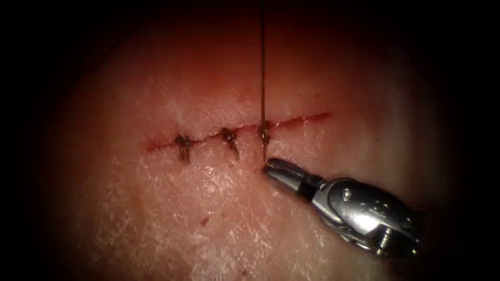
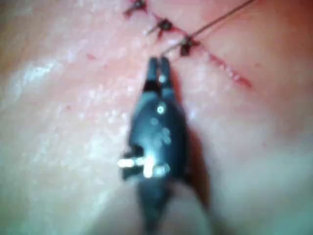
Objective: Wound Closure
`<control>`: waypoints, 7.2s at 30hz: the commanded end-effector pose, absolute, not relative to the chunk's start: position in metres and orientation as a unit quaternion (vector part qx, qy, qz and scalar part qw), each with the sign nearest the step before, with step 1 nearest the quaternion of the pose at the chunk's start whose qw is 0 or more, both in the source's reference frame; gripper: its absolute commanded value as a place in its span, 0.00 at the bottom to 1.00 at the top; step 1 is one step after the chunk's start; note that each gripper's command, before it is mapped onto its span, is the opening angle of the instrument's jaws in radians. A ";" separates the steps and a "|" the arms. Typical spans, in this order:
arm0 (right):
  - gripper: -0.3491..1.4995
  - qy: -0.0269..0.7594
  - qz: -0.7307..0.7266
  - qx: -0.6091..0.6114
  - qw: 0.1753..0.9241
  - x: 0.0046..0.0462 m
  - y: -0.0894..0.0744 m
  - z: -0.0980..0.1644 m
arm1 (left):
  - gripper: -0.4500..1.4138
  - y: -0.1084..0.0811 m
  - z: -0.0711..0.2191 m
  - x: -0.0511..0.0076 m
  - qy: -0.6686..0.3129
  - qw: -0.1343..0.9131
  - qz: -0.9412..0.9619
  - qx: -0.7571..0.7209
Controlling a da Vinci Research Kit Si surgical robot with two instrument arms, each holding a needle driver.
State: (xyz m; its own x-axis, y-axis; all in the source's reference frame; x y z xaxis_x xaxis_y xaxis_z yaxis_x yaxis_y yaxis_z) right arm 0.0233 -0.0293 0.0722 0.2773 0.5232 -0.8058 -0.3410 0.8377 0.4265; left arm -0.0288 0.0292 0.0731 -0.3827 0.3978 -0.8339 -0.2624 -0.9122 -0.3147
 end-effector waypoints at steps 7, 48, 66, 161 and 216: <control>0.84 0.534 0.251 0.110 0.800 0.0201 -0.029 0.069 | 0.00 0.027 0.067 -0.0278 -0.087 0.182 0.815 -0.543; 0.85 0.520 0.357 0.132 0.765 0.0256 -0.016 0.076 | 0.00 0.023 0.047 -0.0282 -0.088 0.122 0.805 -0.574; 0.85 0.526 0.344 0.155 0.762 0.0291 -0.018 0.078 | 0.00 0.023 0.046 -0.0289 -0.083 0.117 0.806 -0.575; 0.90 0.516 0.323 0.049 0.792 0.0106 -0.018 0.070 | 0.46 0.006 0.058 -0.0404 -0.142 0.182 0.894 -0.383; 0.91 0.570 0.276 0.076 0.770 0.0262 -0.021 0.071 | 0.00 0.010 0.056 -0.0364 -0.148 0.156 0.891 -0.401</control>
State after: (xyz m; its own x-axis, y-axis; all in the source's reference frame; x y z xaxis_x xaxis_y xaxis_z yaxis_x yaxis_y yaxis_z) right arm 0.0256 -0.0202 0.0710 0.2029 0.5133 -0.8339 -0.3382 0.8359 0.4322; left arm -0.0356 0.0099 0.0554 -0.6307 0.3978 -0.6663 -0.1621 -0.9072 -0.3882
